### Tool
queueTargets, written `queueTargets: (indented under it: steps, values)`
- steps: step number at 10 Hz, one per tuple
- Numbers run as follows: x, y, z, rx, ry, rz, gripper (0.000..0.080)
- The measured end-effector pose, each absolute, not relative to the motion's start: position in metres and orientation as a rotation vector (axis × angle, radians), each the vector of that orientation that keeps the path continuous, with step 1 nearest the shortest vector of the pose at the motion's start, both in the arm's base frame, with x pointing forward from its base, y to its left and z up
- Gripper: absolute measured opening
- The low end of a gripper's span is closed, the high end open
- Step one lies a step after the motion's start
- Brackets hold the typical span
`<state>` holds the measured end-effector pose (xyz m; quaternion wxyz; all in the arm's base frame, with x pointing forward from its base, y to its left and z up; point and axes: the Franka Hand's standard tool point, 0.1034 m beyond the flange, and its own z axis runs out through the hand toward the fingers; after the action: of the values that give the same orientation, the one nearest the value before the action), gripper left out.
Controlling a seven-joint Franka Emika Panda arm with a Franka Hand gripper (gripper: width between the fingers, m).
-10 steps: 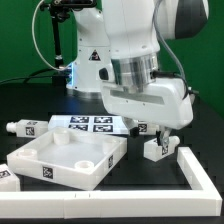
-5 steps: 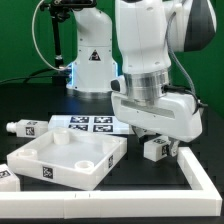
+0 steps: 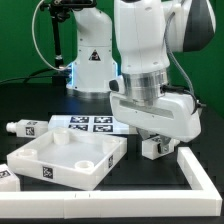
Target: Assemble one leg
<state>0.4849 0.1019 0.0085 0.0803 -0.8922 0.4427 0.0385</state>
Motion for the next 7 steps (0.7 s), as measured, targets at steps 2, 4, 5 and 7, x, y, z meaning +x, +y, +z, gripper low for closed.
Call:
queueTargets:
  steps: [2, 4, 5, 7]
  values:
    - [0.466, 0.072, 0.03, -2.75, 1.142, 0.067, 0.0281]
    - [0.441, 0.033, 0.068, -2.811, 0.965, -0.02, 0.0281]
    - [0.437, 0.03, 0.064, -2.839, 0.937, -0.076, 0.0281]
    - [0.438, 0.033, 0.062, -2.836, 0.936, -0.057, 0.0281]
